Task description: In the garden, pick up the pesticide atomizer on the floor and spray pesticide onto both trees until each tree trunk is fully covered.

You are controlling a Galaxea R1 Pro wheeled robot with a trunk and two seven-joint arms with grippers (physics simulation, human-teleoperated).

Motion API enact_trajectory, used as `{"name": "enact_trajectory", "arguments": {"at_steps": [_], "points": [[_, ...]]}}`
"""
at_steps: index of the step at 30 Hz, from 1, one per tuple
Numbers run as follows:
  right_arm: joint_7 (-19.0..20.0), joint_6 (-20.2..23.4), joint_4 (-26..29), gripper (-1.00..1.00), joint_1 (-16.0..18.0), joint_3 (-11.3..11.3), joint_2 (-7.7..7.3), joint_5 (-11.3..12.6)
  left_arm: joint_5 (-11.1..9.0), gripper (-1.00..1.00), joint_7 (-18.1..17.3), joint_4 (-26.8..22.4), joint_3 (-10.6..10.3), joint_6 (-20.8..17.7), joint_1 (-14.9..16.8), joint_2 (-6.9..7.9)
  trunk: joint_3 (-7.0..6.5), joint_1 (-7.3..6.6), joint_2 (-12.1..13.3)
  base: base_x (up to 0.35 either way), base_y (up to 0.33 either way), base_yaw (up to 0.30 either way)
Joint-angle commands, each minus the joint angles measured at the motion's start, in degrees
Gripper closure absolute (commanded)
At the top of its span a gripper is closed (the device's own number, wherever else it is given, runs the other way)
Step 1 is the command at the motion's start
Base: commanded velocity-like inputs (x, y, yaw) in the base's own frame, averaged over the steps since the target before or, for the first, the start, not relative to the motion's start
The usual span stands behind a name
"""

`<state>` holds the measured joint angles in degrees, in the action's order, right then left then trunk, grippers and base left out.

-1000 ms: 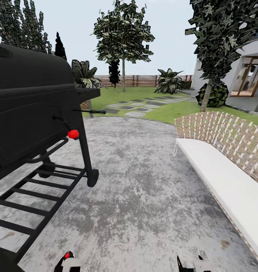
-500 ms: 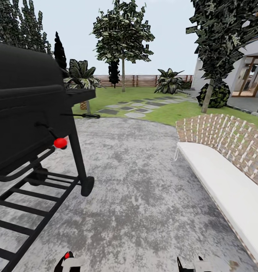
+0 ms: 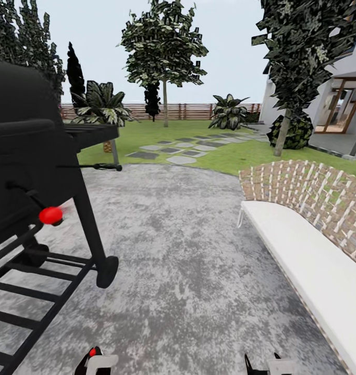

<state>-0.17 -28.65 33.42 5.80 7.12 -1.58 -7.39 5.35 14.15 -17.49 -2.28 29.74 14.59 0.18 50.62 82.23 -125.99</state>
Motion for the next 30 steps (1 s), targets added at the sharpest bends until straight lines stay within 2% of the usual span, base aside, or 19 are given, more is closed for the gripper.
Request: {"name": "enact_trajectory", "arguments": {"at_steps": [1,10,30], "points": [[0.00,0.00,0.00,-1.00,0.00,0.00,0.00,0.00,0.01,1.00,0.00,-0.01,-0.01,0.00,0.00,0.00,0.00,0.00,0.00,0.320,-0.086,-0.232],[0.00,0.00,-0.02,-1.00,0.00,0.01,0.00,0.00,0.01,1.00,0.00,-0.03,-0.01,0.05,0.00,0.00,0.00,0.00,0.00,0.320,-0.086,-0.195],[0.00,0.00,-0.02,-1.00,0.00,0.01,0.00,0.00,0.01,1.00,0.02,-0.01,-0.01,0.05,0.00,0.00,0.00,0.00,0.00,0.290,-0.148,-0.006]]}}
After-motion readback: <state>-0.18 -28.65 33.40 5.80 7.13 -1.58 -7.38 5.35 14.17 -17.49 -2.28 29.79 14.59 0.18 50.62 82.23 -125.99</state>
